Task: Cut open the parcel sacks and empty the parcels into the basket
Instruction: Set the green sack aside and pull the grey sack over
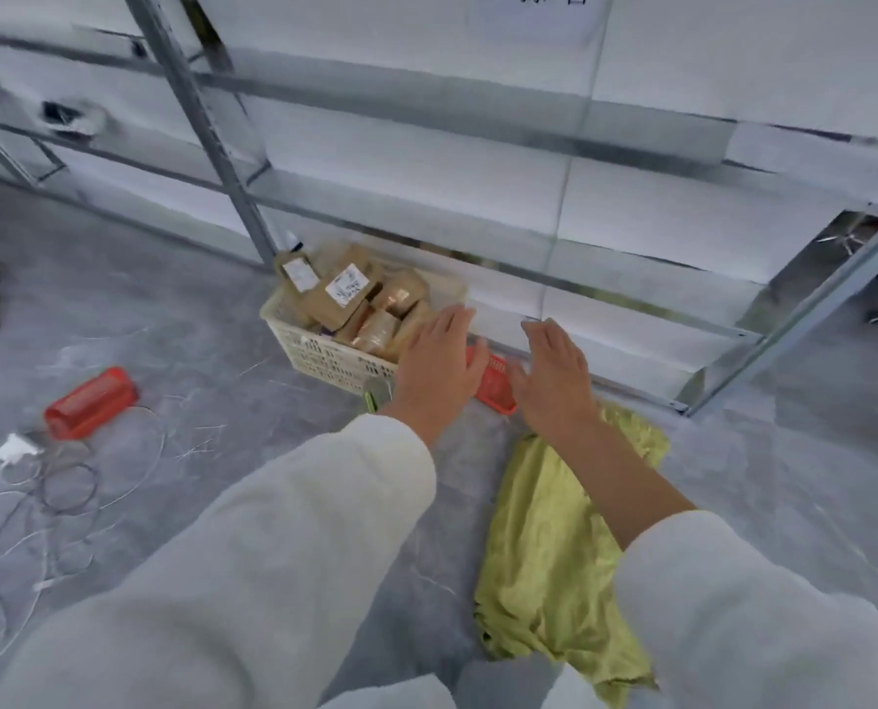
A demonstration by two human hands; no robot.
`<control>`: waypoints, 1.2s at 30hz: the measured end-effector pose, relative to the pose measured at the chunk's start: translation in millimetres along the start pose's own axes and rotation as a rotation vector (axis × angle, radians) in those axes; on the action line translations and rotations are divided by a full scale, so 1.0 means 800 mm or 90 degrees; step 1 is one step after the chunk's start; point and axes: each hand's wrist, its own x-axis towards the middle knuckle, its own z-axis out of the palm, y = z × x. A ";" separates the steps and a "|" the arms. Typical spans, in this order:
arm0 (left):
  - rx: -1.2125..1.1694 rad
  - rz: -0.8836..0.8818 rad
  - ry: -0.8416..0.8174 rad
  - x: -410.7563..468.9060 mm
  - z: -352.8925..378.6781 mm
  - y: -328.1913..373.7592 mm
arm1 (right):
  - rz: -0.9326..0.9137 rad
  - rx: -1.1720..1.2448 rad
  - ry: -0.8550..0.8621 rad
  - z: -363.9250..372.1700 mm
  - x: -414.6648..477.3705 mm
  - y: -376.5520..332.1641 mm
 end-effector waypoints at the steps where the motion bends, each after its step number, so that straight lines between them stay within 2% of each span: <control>1: 0.005 0.001 0.005 -0.005 -0.015 -0.016 | -0.025 -0.005 -0.006 0.001 0.004 -0.019; 4: 0.017 -0.044 0.022 -0.010 -0.058 -0.078 | -0.068 -0.028 -0.023 0.009 0.026 -0.072; 8: 0.022 -0.061 -0.008 -0.017 -0.101 -0.171 | -0.081 -0.053 -0.057 0.035 0.058 -0.145; 11: 0.040 -0.058 -0.031 -0.010 -0.125 -0.238 | -0.073 -0.063 -0.070 0.066 0.079 -0.206; 14: -0.004 -0.062 -0.056 0.000 -0.143 -0.294 | -0.071 -0.081 -0.095 0.104 0.097 -0.264; 20: -0.029 -0.052 -0.094 0.029 -0.175 -0.409 | -0.008 -0.077 -0.112 0.171 0.118 -0.347; 26: -0.044 -0.034 -0.128 0.065 -0.166 -0.460 | 0.019 -0.081 -0.137 0.211 0.140 -0.368; 36: -0.070 -0.014 -0.209 0.166 -0.058 -0.498 | 0.098 -0.019 -0.153 0.293 0.248 -0.322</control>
